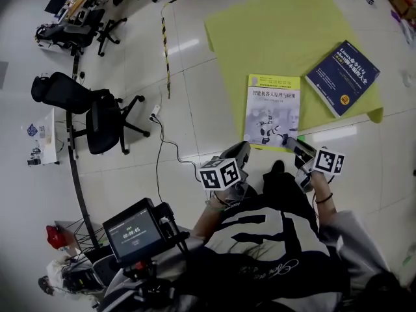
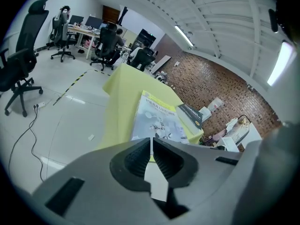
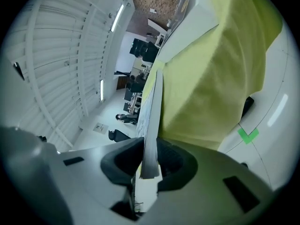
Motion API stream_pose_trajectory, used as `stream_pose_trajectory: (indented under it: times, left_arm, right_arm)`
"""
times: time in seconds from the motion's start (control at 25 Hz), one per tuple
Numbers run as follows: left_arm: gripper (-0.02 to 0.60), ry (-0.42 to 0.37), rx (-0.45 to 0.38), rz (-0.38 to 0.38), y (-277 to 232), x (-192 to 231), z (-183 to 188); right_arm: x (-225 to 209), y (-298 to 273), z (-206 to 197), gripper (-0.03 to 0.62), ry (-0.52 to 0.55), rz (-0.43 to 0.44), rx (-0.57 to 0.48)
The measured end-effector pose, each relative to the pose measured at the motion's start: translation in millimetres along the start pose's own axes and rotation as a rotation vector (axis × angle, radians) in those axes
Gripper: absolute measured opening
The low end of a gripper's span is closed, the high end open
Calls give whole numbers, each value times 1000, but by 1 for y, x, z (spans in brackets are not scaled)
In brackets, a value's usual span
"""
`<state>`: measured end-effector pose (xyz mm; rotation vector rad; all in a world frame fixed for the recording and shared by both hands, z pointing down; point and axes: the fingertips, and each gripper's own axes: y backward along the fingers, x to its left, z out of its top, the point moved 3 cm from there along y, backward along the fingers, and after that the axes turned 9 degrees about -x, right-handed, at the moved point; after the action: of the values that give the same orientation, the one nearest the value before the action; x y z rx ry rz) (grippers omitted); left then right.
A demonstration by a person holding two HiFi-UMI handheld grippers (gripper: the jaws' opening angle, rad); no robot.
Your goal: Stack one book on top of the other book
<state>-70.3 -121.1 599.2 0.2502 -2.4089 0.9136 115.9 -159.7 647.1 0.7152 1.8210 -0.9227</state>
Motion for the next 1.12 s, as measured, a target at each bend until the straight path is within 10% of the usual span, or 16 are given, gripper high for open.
stream_pose_trajectory:
  times: [0.4,0.96,1.12]
  left_arm:
    - [184,94,142,-129,-15,2,-22]
    - [186,304,274,-301,-59,-28,-69]
    - [184,187,236,-292,-62,-38,-64]
  right_arm:
    - [-9,57,-19,78,48,-5,34]
    - [-11,104,-38,78,125,-55,68]
    - [-6,108,-39,78,170,-68,50]
